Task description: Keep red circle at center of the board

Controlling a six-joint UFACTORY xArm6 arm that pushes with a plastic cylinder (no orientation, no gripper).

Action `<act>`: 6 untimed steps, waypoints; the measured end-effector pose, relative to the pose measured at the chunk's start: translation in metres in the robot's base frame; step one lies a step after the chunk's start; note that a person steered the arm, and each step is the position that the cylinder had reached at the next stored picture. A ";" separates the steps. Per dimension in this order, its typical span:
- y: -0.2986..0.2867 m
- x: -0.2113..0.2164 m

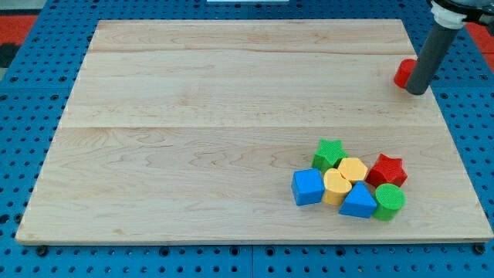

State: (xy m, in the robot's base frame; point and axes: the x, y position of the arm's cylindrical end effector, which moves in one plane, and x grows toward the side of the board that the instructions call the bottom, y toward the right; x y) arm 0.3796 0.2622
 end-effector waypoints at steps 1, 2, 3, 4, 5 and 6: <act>0.022 0.033; 0.083 -0.016; 0.019 -0.049; -0.101 -0.039; -0.176 -0.007; -0.198 0.004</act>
